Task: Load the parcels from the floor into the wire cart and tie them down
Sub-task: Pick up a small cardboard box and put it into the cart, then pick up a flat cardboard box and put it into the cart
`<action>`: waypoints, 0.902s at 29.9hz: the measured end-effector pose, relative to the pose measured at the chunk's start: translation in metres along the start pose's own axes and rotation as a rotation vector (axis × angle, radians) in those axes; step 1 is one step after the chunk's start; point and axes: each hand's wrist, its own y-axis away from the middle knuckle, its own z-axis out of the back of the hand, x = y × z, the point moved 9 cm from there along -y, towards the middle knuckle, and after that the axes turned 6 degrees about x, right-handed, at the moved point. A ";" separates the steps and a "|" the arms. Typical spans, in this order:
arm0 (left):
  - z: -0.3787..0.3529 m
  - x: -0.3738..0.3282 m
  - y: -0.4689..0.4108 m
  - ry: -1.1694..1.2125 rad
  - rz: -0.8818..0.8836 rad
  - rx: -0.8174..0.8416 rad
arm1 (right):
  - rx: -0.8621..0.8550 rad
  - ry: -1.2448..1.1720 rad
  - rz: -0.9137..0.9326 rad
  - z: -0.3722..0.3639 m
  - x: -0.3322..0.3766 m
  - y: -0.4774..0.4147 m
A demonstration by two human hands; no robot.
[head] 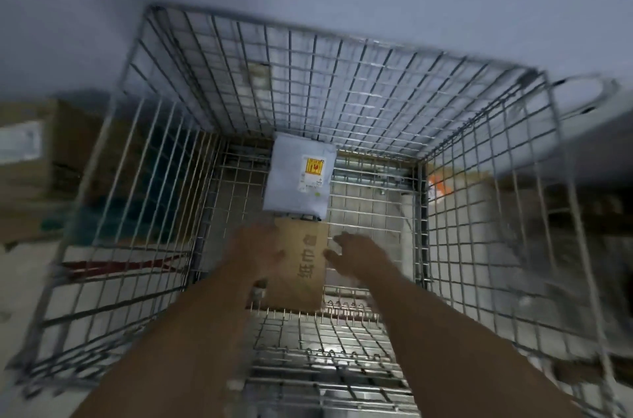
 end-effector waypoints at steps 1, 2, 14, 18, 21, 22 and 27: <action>0.033 -0.011 0.014 -0.057 -0.011 -0.031 | -0.031 0.058 0.007 0.030 0.006 0.018; 0.064 -0.018 0.027 -0.114 -0.014 -0.074 | -0.077 0.095 0.015 0.062 0.013 0.040; 0.456 -0.115 0.358 -0.350 0.096 -0.696 | -0.685 0.348 0.158 0.418 0.138 0.414; 0.533 -0.119 0.482 -0.294 0.144 -0.802 | -0.841 0.348 0.196 0.462 0.178 0.530; 0.566 -0.124 0.559 -0.269 0.174 -0.888 | -0.957 0.317 0.211 0.479 0.199 0.599; 0.573 -0.125 0.579 -0.254 0.178 -0.907 | -0.992 0.310 0.214 0.483 0.205 0.618; 0.593 -0.120 0.650 -0.221 0.196 -0.973 | -1.111 0.293 0.224 0.500 0.234 0.691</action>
